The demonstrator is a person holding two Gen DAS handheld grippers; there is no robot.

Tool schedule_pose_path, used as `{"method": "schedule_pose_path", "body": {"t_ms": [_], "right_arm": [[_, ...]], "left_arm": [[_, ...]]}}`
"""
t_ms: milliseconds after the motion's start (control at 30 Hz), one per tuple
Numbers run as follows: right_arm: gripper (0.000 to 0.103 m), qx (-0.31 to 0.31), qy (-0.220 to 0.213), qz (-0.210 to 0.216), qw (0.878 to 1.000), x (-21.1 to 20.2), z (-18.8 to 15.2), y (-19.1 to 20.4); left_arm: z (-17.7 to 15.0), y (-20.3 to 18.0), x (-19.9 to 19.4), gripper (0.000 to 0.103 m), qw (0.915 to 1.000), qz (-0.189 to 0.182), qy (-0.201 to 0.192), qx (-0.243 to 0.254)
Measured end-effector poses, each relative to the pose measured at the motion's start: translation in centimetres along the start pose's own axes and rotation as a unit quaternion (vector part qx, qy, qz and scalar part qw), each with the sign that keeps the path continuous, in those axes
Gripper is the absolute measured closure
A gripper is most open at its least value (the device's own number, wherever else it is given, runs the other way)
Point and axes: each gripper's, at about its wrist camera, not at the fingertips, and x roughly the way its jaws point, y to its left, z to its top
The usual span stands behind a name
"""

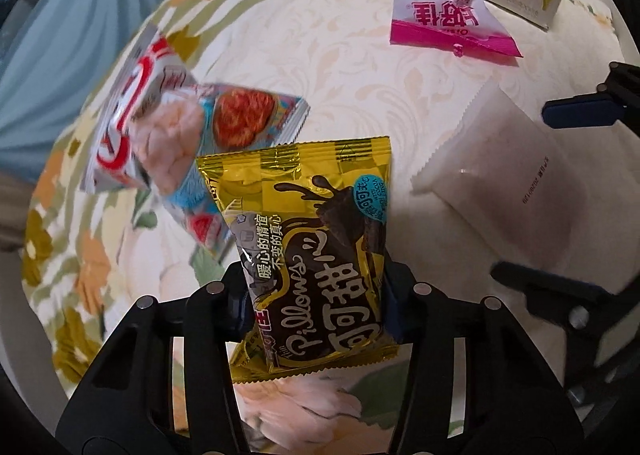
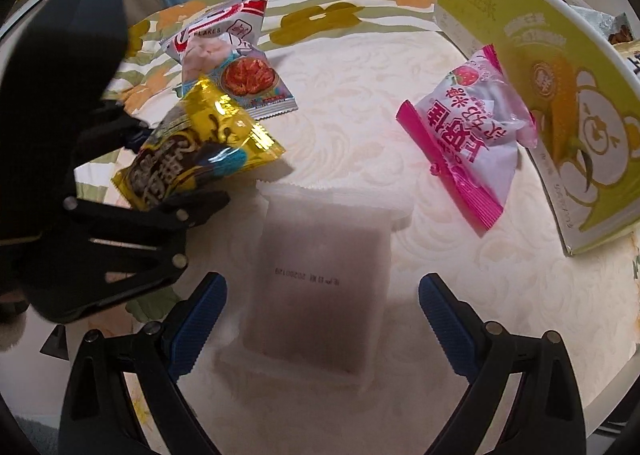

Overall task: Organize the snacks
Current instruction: 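Grasp the gold Pillows packet with the left tool while the right tool grasps the white translucent pouch, then lift both held packets and carry them toward the box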

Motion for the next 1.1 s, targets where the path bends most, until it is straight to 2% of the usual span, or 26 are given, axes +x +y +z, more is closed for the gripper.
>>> {"method": "schedule_pose_path", "body": {"t_ms": [167, 267, 300, 367, 500, 600, 833, 900, 1000, 1100], "right_arm": [[0.018, -0.009, 0.005, -0.008, 1.000, 0.5, 0.3, 0.5], [0.020, -0.019, 0.007, -0.008, 1.000, 0.7, 0.5, 0.8], [0.024, -0.024, 0.009, -0.009, 1.000, 0.8, 0.5, 1.0], [0.038, -0.040, 0.016, -0.019, 0.999, 1.2, 0.3, 1.5], [0.041, -0.052, 0.015, -0.025, 0.998, 1.0, 0.0, 1.8], [0.042, -0.052, 0.014, -0.022, 0.998, 1.1, 0.7, 1.4], [0.045, -0.051, -0.018, -0.017, 0.998, -1.9, 1.9, 0.8], [0.045, -0.043, -0.033, -0.014, 0.998, -3.4, 2.2, 0.2], [0.045, -0.033, -0.061, -0.007, 0.998, -6.2, 2.8, -1.0], [0.045, -0.018, -0.093, 0.008, 0.996, -9.3, 4.1, -2.6]], "left_arm": [[-1.3, 0.3, -0.3, 0.058, 0.9988, -0.017, 0.009, -0.046], [-2.0, 1.4, -0.2, 0.059, 0.9943, -0.040, 0.015, -0.098], [-2.3, 1.8, -0.1, 0.059, 0.9920, -0.046, 0.017, -0.116], [-2.7, 2.6, -0.1, 0.060, 0.9869, -0.056, 0.018, -0.150], [-3.5, 4.0, -0.3, 0.061, 0.9770, -0.075, 0.015, -0.199], [-4.2, 4.5, -1.0, 0.061, 0.9719, -0.076, 0.006, -0.223], [-5.2, 5.3, -5.0, 0.061, 0.9547, -0.084, -0.029, -0.284], [-4.5, 5.4, -6.5, 0.061, 0.9538, -0.067, -0.043, -0.290], [-2.8, 5.6, -9.9, 0.061, 0.9480, -0.057, -0.077, -0.304], [-0.6, 5.1, -12.9, 0.061, 0.9475, -0.039, -0.104, -0.300]]}}
